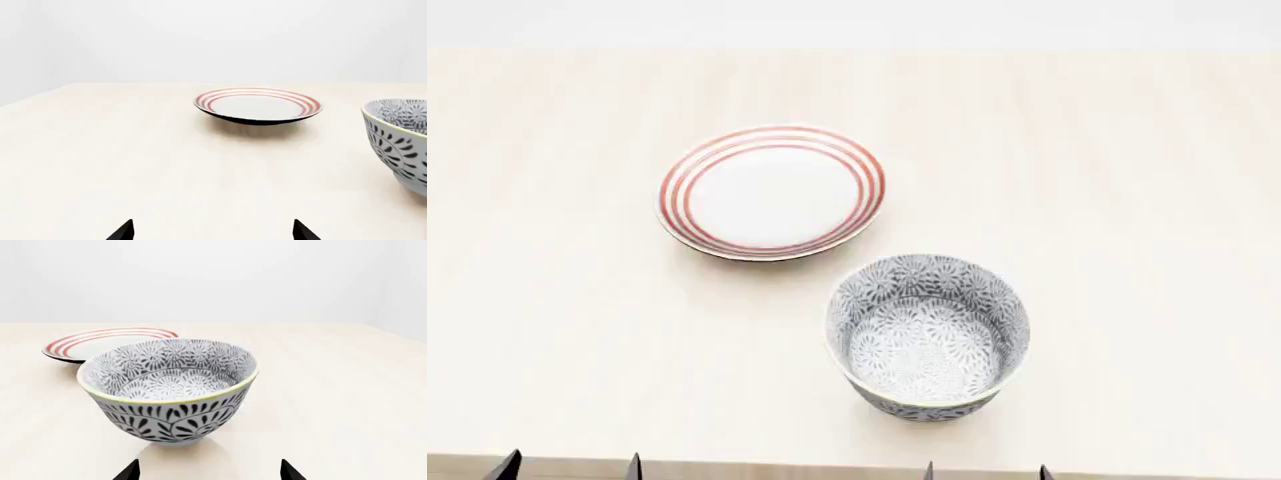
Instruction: Put the bowl on the plate.
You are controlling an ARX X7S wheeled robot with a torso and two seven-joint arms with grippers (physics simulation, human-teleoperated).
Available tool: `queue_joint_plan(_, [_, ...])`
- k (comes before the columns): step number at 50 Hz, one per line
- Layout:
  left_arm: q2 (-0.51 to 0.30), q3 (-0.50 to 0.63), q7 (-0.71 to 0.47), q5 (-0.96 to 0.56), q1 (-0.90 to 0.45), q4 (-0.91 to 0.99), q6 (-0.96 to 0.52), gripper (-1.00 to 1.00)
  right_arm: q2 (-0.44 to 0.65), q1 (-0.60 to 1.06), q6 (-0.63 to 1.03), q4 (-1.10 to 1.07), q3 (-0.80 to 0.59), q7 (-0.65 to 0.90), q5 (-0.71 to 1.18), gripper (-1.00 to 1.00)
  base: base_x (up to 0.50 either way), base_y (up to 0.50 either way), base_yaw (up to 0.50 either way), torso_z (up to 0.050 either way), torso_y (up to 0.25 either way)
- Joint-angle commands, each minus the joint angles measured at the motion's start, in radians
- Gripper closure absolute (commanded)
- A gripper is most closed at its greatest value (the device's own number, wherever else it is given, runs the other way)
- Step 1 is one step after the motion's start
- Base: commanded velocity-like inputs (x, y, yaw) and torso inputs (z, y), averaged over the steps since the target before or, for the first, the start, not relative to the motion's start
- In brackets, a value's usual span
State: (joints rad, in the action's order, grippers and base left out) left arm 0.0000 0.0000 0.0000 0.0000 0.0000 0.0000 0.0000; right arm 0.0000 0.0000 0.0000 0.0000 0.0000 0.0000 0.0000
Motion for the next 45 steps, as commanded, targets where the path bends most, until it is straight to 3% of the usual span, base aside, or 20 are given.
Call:
queue_joint_plan(1, [-0.021,0.013,-0.012,-0.018,0.044,0.027,0.022,-1.00,0.009,-0.041,0.042,-0.073,-0.030,0.044,0.008,-1.00,0.00,0.00,0.00,0.000,0.000])
queue_joint_plan(8, [-0.055,0.010,-0.020,-0.083,0.179,0.220,-0.048,-1.00,0.035,-0.191,0.059,-0.321,-0.025,0.136,0.034,-1.00,0.00,0.00,0.00,0.000,0.000])
queue_joint_plan(16, [-0.085,-0.019,-0.068,-0.136,0.173,0.470,-0.255,-1.00,0.072,-0.353,0.091,-0.643,0.064,0.190,0.096,-1.00,0.00,0.00,0.00,0.000,0.000])
queue_joint_plan(19, [-0.103,-0.039,-0.091,-0.166,0.127,0.610,-0.381,-1.00,0.091,-0.446,0.133,-0.830,0.185,0.228,0.182,-1.00,0.00,0.00,0.00,0.000,0.000])
queue_joint_plan(25, [-0.107,-0.087,-0.108,-0.236,0.093,0.676,-0.448,-1.00,0.165,-0.503,0.272,-1.023,0.388,0.290,0.365,-1.00,0.00,0.00,0.00,0.000,0.000])
queue_joint_plan(34, [-0.109,-0.115,-0.157,-0.280,0.005,0.683,-0.534,-1.00,0.555,-0.486,0.291,-1.045,0.507,0.633,0.741,-1.00,0.01,0.00,0.00,0.000,0.000])
queue_joint_plan(39, [-0.105,-0.111,-0.192,-0.265,-0.046,0.648,-0.536,-1.00,0.640,-0.479,0.272,-1.033,0.531,0.677,0.819,-1.00,0.45,0.02,0.00,0.000,0.000])
queue_joint_plan(45, [-0.103,-0.126,-0.211,-0.289,-0.060,0.651,-0.552,-1.00,0.663,-0.511,0.263,-1.033,0.582,0.699,0.854,-1.00,0.33,0.02,0.00,0.000,0.000])
